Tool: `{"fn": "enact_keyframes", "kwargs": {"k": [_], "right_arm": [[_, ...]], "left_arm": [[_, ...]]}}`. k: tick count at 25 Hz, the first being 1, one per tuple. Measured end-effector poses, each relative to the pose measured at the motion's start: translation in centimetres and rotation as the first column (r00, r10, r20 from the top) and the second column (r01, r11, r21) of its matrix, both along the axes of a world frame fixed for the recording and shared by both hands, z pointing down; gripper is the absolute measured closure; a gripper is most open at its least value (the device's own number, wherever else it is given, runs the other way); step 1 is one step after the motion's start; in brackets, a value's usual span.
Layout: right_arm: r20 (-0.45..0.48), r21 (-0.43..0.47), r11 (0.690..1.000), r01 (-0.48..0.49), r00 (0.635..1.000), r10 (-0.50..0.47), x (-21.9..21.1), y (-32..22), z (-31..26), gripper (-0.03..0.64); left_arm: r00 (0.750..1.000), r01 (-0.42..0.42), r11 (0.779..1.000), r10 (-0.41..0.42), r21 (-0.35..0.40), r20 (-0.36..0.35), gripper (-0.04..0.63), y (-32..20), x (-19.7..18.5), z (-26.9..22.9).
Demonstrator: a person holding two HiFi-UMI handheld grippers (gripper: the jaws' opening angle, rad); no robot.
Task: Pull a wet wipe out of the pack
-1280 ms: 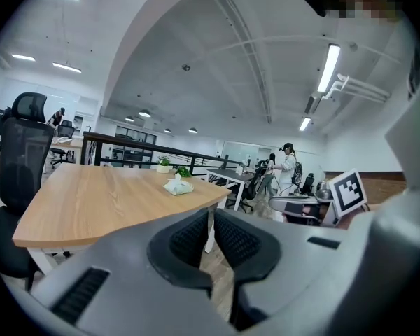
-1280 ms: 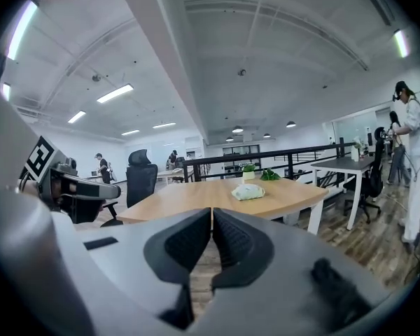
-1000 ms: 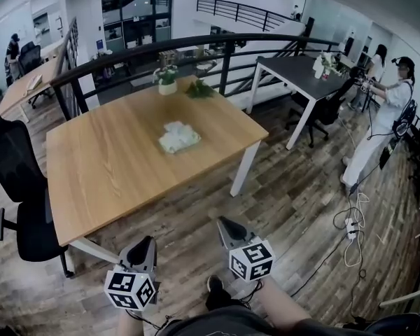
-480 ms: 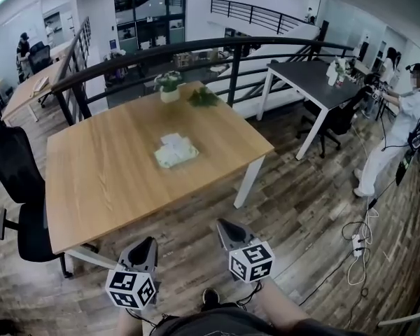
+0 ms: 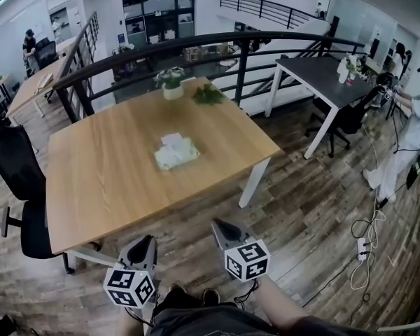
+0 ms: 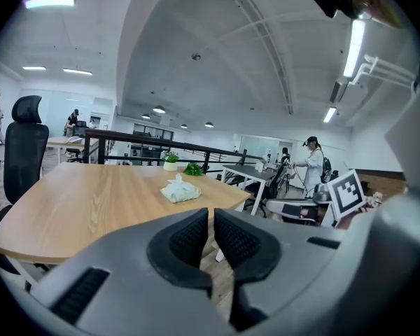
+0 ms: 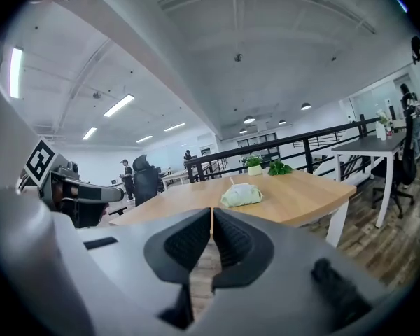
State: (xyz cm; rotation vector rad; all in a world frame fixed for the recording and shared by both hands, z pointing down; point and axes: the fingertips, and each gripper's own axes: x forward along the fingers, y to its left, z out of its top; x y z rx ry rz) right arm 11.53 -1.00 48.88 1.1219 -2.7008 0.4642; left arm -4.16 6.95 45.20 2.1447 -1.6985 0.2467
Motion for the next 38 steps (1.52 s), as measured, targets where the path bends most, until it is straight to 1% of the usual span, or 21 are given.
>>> {"fn": "enact_keyframes", "kwargs": {"k": [7, 13, 16, 22, 25, 32, 38], "right_arm": [[-0.037, -0.025, 1.000, 0.005, 0.999, -0.006, -0.2, -1.3, 1.1, 0.592], [-0.079, -0.027, 0.999, -0.026, 0.997, 0.024, -0.7, -5.1, 2.1, 0.592], [-0.091, -0.028, 0.999, -0.045, 0.995, 0.043, -1.7, -7.9, 2.0, 0.592], [-0.128, -0.034, 0.998, -0.060, 0.990, 0.055, -4.6, -14.3, 2.4, 0.592], [-0.141, -0.035, 0.997, -0.064, 0.988, 0.059, -6.1, -16.8, 2.4, 0.592], [-0.173, -0.048, 0.995, -0.083, 0.982, 0.073, -8.6, -20.6, 3.2, 0.592], [-0.197, -0.058, 0.993, -0.106, 0.976, 0.093, -9.7, -22.5, 3.7, 0.592]], "left_arm": [[1.000, -0.022, 1.000, 0.022, 0.004, -0.014, 0.558, -2.9, -0.4, 0.3], [0.996, -0.061, 0.998, 0.061, 0.002, -0.058, 0.558, -7.6, -1.2, 2.0], [0.994, -0.081, 0.997, 0.080, -0.007, -0.072, 0.558, -10.7, -2.3, 2.4], [0.989, -0.119, 0.993, 0.117, -0.009, -0.096, 0.558, -17.7, -4.7, 2.9], [0.986, -0.131, 0.991, 0.129, -0.014, -0.109, 0.558, -20.4, -5.9, 3.1], [0.977, -0.169, 0.985, 0.164, -0.028, -0.139, 0.558, -24.8, -8.1, 4.1], [0.964, -0.221, 0.975, 0.212, -0.037, -0.161, 0.558, -27.5, -8.4, 4.9]]}}
